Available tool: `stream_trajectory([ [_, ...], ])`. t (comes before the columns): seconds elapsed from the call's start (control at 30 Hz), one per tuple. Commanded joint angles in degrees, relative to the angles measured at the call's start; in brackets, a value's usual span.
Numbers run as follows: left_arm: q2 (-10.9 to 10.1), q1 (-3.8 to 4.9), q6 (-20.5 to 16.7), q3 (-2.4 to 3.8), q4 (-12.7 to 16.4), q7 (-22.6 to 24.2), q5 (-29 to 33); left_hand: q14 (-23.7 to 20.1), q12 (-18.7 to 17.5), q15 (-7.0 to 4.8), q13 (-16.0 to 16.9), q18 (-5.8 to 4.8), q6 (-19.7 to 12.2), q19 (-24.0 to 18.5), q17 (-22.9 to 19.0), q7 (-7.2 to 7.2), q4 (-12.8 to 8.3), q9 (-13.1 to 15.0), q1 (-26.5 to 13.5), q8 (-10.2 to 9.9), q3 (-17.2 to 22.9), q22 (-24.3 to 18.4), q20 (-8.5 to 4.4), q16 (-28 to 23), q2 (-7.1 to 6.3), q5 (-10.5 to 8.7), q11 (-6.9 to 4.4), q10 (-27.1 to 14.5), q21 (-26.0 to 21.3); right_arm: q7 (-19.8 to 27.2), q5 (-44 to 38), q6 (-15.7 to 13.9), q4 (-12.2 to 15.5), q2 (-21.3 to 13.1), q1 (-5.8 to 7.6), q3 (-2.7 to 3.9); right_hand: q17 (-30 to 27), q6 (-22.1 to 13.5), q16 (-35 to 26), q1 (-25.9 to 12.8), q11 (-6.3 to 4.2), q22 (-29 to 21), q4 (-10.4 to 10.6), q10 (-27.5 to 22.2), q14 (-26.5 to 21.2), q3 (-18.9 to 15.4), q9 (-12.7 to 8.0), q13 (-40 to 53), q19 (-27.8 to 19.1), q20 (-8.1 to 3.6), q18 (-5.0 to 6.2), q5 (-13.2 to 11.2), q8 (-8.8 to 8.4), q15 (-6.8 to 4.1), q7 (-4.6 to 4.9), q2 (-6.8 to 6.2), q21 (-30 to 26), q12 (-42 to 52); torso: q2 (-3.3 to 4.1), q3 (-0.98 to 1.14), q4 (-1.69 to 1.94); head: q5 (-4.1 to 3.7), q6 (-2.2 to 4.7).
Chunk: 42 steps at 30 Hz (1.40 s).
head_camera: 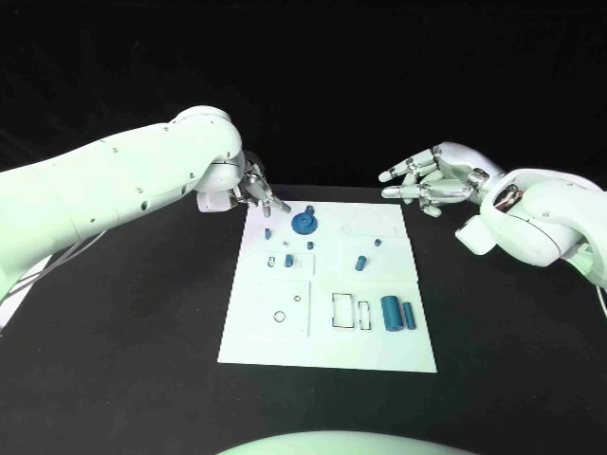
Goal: Assemble the parts on the task board
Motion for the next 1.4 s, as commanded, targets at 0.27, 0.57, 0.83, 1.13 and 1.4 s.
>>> stream_trajectory([
  [0.27, 5.3, -2.13, 2.8, -1.53, -9.8, 4.1, -3.6, 6.0, 0.1, 0.78, -0.2, 0.52, 0.8, 0.2, 15.1, 0.56, 0.4, -4.2, 2.2, -3.2, -2.8, 1.8, 0.98, 0.1, 1.3, -0.12, 0.89, -0.1, -0.1, 0.2, -0.7, 0.7, 0.1, 0.4, -0.14, -0.01, 0.1, 0.1, -0.1, 0.1, 0.0, -0.1, 0.0, -0.3, 0.8, -0.3, -0.1, -0.1, -0.5, 0.02, 0.7, 0.4, 0.37, 0.39, 0.19, 0.76, -0.3, -0.3, 0.1, -0.15, -0.15, 0.65, 0.55],
  [0.57, 6.4, -4.34, 2.3, -1.78, -13.1, 5.3, -5.2, 6.0, 0.6, 0.65, 0.2, 0.43, 2.8, 0.5, 15.1, 0.3, 0.4, -5.1, 3.1, -2.9, -3.7, 2.3, 0.94, 0.1, 2.37, -0.11, 0.7, 0.4, 0.3, 0.3, -0.8, 0.7, 0.2, 0.3, -0.23, -0.01, 0.1, 0.1, -0.1, 0.1, 0.0, -0.1, 0.0, -0.3, 0.8, -0.3, -0.1, -0.1, -0.5, 0.02, 0.7, 0.4, 0.37, 0.39, 0.19, 0.76, -0.3, -0.3, 0.17, -0.29, -0.1, 0.85, 0.68],
  [0.83, 6.5, -4.76, 2.2, -1.8, -13.7, 5.6, -5.7, 6.0, 0.8, 0.58, 0.4, 0.38, 3.4, 0.6, 15.1, 0.18, 0.3, -5.3, 3.4, -2.5, -4.0, 2.5, 0.89, 0.1, 2.49, -0.11, 0.59, 0.6, 0.5, 0.3, -0.8, 0.8, 0.1, 0.4, -0.29, -0.01, 0.1, 0.1, -0.1, 0.1, 0.0, -0.1, 0.0, -0.3, 0.8, -0.3, -0.1, -0.1, -0.5, 0.02, 0.7, 0.4, 0.37, 0.39, 0.19, 0.76, -0.3, -0.3, 0.12, -0.18, -0.11, 1.05, 0.51],
  [1.13, 6.7, -4.81, 2.6, -1.8, -13.7, 6.0, -5.8, 6.0, 0.9, 0.53, 0.5, 0.36, 3.7, 0.7, 15.1, 0.1, 0.3, -5.3, 3.5, -2.4, -4.1, 2.6, 0.86, 0.1, 2.55, -0.11, 0.53, 0.7, 0.5, 0.3, -0.8, 0.9, 0.1, 0.4, -0.31, -0.01, 0.1, 0.1, -0.1, 0.1, 0.0, -0.1, 0.0, -0.3, 0.8, -0.3, -0.1, -0.1, -0.5, 0.02, 0.7, 0.4, 0.37, 0.39, 0.19, 0.76, -0.3, -0.3, 0.1, -0.08, -0.1, 1.04, 0.56],
  [1.4, 6.4, -4.81, -0.2, -1.79, -13.1, 7.3, -5.7, 6.0, 1.1, 0.44, 0.6, 0.32, 4.0, 0.8, 15.1, -0.01, 0.0, -5.4, 4.1, -2.1, -4.2, 2.8, 0.79, 0.1, 2.81, -0.11, 0.42, 0.9, 0.7, 0.3, -0.8, 0.9, 0.1, 0.5, -0.32, -0.01, 0.2, 0.1, 0.0, 0.2, -0.01, 0.0, 0.0, -0.3, 0.9, -0.3, -0.1, -0.2, -0.5, 0.02, 0.69, 0.5, 0.4, 0.38, 0.18, 0.83, -0.3, -0.3, 0.16, -0.11, -0.12, 0.88, 0.56],
])
